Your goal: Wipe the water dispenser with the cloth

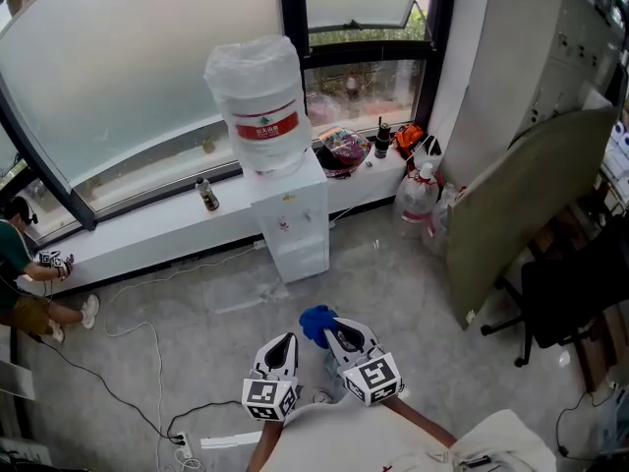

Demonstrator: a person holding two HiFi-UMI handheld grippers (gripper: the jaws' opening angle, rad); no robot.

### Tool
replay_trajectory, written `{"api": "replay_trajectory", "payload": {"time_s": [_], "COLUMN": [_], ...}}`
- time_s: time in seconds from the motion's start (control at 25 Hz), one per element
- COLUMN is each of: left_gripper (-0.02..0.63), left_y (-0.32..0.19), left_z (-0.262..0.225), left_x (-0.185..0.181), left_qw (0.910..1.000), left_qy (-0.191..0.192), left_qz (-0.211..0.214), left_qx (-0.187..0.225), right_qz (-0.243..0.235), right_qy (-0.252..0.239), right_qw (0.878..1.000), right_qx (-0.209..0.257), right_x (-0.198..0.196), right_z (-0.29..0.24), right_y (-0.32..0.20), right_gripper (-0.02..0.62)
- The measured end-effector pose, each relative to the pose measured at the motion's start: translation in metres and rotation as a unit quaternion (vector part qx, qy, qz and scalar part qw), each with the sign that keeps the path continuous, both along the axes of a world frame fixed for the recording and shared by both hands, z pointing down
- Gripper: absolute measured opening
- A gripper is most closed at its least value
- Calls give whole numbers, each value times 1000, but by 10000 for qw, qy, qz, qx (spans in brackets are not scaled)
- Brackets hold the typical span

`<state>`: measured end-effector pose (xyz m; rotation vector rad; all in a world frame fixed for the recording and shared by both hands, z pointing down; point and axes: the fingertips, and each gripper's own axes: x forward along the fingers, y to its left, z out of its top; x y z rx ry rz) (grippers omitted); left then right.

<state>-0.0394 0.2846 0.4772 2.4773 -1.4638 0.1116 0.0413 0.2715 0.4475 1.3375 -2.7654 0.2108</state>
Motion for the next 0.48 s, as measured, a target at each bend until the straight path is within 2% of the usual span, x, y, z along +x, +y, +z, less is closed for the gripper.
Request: {"api": "replay_trajectory", "payload": {"time_s": [0.48], "left_gripper": [12], "left_y": [-1], "left_z": [-4], "left_x": [-8], "left_qw": [10000], "left_qy": [-27], "left_qz": [11], "left_qx": [90], "right_qz": [-51], "right_qy": [-22], "right_qw": [10000], "right_qx": [61], "right_x": [-16], "right_z": [-1], "right_y": [1], "right_gripper": [49]}}
